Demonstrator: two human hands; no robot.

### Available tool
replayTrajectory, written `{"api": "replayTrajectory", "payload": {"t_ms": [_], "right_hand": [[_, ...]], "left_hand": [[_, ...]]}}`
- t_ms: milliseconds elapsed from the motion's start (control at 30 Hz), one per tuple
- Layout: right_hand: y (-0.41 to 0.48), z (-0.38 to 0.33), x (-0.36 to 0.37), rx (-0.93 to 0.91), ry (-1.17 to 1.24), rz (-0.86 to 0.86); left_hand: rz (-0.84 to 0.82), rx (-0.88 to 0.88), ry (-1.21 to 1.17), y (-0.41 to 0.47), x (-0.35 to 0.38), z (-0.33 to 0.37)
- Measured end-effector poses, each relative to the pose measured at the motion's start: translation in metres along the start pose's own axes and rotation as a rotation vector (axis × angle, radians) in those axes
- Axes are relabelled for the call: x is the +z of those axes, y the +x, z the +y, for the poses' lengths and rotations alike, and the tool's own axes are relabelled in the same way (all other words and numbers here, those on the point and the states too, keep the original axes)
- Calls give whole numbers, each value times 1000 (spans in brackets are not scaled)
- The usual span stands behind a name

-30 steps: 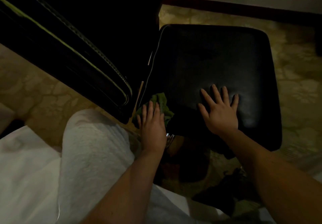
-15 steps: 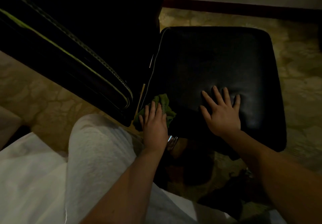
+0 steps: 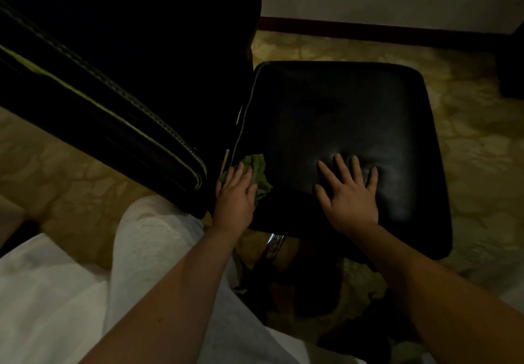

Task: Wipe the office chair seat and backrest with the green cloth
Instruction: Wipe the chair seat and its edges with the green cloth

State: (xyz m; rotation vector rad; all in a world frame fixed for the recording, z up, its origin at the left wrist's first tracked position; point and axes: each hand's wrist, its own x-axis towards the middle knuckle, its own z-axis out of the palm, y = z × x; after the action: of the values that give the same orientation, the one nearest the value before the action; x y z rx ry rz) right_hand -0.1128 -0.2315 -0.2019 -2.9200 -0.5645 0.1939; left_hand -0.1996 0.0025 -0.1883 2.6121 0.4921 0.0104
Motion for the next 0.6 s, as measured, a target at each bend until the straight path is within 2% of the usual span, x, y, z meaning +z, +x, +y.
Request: {"api": "replayTrajectory", "payload": {"t_ms": [100, 200, 333, 600], "right_hand": [[0, 2, 0, -3, 1, 14], [0, 5, 2, -13, 8, 27], [2, 13, 2, -45, 3, 43], [3, 15, -2, -49, -10, 33]], "left_hand": [[105, -90, 61, -16, 4, 12], [167, -234, -28, -32, 11, 29], [113, -286, -63, -32, 14, 36], [45, -267, -53, 1, 6, 33]]}}
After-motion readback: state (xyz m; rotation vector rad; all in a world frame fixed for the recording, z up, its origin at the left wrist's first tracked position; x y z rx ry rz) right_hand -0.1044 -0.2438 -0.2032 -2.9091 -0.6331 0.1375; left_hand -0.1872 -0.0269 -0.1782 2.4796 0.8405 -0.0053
